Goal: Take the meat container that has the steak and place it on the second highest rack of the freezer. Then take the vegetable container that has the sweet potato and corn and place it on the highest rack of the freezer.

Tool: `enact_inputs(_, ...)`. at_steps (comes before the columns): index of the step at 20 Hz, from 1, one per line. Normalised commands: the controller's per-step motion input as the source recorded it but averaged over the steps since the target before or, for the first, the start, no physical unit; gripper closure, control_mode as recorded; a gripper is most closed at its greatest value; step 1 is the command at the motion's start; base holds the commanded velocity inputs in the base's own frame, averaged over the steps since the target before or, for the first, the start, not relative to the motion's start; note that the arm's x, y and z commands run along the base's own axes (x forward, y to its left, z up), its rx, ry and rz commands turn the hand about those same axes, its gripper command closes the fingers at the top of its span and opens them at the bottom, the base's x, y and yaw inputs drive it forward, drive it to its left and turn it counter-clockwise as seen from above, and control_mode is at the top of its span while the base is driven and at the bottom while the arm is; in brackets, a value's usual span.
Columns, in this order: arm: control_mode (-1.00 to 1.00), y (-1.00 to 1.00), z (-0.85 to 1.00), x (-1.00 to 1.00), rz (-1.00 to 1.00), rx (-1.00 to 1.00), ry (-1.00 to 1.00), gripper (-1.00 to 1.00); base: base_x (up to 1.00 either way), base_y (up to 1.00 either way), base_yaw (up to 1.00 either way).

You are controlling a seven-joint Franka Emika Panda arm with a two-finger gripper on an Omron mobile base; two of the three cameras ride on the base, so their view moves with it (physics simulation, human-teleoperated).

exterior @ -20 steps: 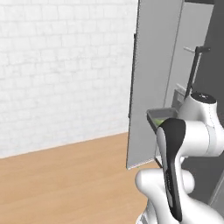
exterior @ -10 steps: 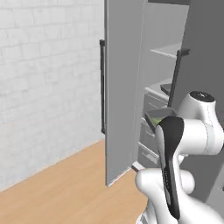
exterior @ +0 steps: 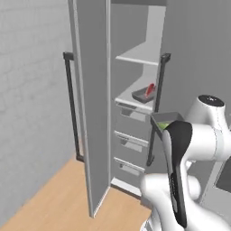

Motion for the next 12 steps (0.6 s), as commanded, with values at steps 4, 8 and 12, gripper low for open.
enact_inputs(4,1.00,0.00,0.00,0.00,0.00,0.00,0.00,1.00,0.46,0.64,-0.61)
enact_inputs(8,1.00,0.00,0.00,0.00,0.00,0.00,0.00,1.00,0.43,0.67,-0.60)
enact_inputs(12,1.00,0.00,0.00,0.00,0.00,0.00,0.00,1.00,0.51,0.89,-0.35)
